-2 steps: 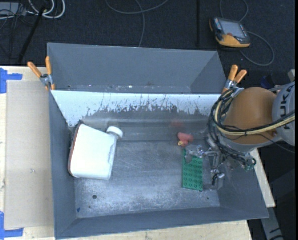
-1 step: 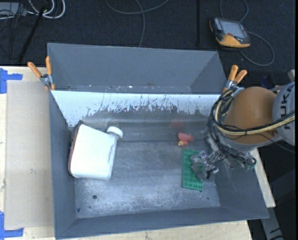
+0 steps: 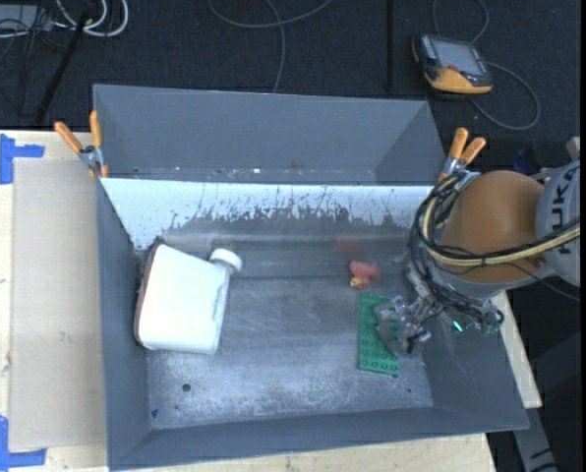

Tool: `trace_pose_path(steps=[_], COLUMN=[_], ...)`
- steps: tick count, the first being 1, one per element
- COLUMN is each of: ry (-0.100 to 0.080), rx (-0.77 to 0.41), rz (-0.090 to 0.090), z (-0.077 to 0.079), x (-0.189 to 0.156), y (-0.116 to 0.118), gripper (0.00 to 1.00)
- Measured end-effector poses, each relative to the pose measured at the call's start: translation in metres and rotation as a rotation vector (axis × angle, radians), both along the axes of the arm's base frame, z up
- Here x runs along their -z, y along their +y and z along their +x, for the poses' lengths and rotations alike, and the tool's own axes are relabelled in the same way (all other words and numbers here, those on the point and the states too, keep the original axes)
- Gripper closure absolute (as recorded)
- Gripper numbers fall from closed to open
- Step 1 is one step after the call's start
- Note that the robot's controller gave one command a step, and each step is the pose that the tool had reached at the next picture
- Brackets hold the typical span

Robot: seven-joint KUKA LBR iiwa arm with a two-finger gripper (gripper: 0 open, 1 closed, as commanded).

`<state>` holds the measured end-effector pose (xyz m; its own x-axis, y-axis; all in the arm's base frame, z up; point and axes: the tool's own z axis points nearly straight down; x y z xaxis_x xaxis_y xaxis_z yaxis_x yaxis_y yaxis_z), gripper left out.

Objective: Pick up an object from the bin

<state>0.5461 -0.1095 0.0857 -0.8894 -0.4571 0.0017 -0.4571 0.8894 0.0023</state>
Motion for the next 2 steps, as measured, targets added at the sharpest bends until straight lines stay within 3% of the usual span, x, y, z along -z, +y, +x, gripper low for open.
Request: trace_pose_path(steps=[1,2], ry=[-0.001,-0.001], rx=[-0.03,-0.027], rz=[0.0,-0.001], z=[0.0571,0.0564], x=[0.0163,0.0143], y=[0.0076,0.0066], gripper=[0.0,1.0])
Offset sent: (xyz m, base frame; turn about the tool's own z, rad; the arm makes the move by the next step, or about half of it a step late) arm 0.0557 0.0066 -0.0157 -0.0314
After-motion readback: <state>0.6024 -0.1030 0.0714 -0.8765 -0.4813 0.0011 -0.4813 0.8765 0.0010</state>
